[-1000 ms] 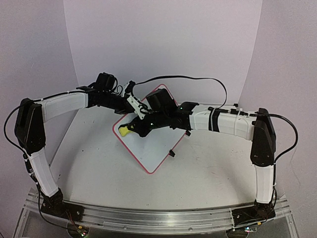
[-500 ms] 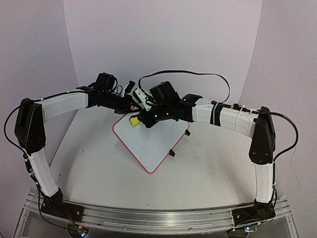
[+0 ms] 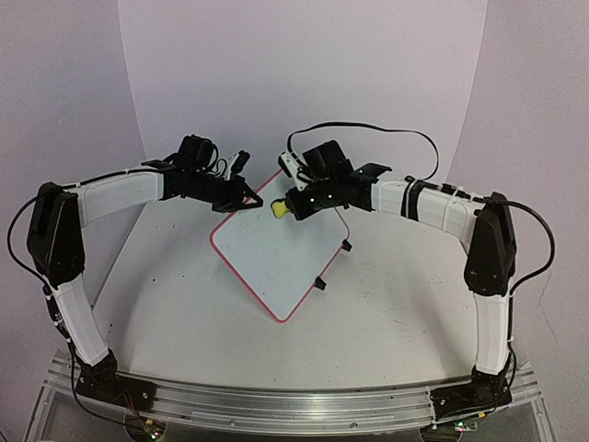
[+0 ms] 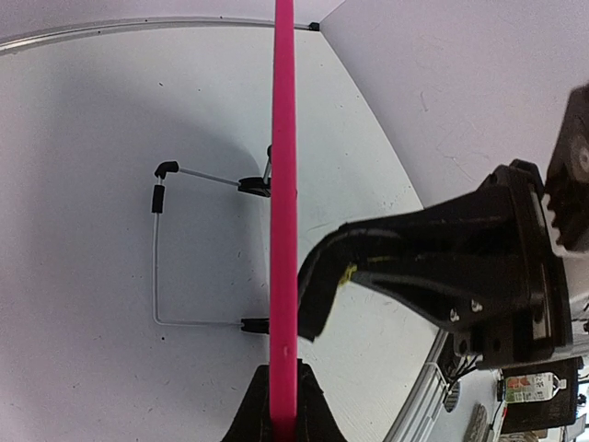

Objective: Erase the whiteboard
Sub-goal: Erase the whiteboard at the center of the board, then place the whiteboard at the center of the board.

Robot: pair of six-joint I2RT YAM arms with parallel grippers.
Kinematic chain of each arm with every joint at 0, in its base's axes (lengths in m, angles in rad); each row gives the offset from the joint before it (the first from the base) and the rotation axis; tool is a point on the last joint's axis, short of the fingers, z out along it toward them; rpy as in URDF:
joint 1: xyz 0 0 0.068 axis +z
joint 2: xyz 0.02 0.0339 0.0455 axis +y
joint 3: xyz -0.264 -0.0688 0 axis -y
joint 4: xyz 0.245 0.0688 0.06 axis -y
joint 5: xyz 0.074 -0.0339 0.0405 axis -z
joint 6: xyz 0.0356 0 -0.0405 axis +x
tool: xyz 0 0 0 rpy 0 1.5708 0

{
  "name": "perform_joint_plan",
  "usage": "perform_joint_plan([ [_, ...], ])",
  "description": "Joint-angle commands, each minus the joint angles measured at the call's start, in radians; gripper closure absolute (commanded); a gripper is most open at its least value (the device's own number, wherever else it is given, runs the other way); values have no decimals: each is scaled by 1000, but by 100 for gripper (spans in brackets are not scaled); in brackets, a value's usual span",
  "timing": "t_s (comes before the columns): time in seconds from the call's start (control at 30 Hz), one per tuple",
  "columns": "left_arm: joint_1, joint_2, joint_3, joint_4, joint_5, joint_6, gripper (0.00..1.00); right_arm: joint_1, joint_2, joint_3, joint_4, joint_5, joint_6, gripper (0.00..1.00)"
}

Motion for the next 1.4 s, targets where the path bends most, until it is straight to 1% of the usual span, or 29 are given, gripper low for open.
perform_joint_plan([
  [0.0,-52,-5,-18,-88,93,40,100,-51,3,10,-30,153,-7,100],
  [0.17,-52,-5,-16,-87,90,38,100,-50,-82,-46,-33,153,-5,100],
  [0.33,-53,-7,-16,-87,78,34,100,-50,-215,-136,-32,169,-2,100],
  [0.4,-52,-10,-15,-87,71,32,98,-51,-267,-180,-30,184,0,100],
  [0.53,-51,-20,-15,-87,54,29,78,-50,-389,-299,-7,194,10,100],
  [0.63,-51,-27,-15,-87,47,26,69,-51,-488,-404,15,192,45,100],
  [0.83,-50,-54,-5,-87,22,24,61,-50,-656,-581,27,199,109,100],
  [0.97,-40,-76,11,-87,7,12,47,-51,-753,-727,33,224,151,100],
  [1.1,-34,-104,23,-87,-13,1,35,-51,-810,-853,41,263,201,100],
  [1.17,-29,-118,24,-87,-21,-3,26,-50,-823,-902,45,276,225,100],
  [1.3,-14,-154,11,-87,-41,-6,17,-50,-851,-991,51,323,286,100],
  [1.33,-11,-165,6,-87,-45,-7,12,-50,-857,-1013,53,332,301,100],
  [1.37,-8,-183,-1,-87,-56,-8,5,-50,-863,-1038,58,337,322,100],
])
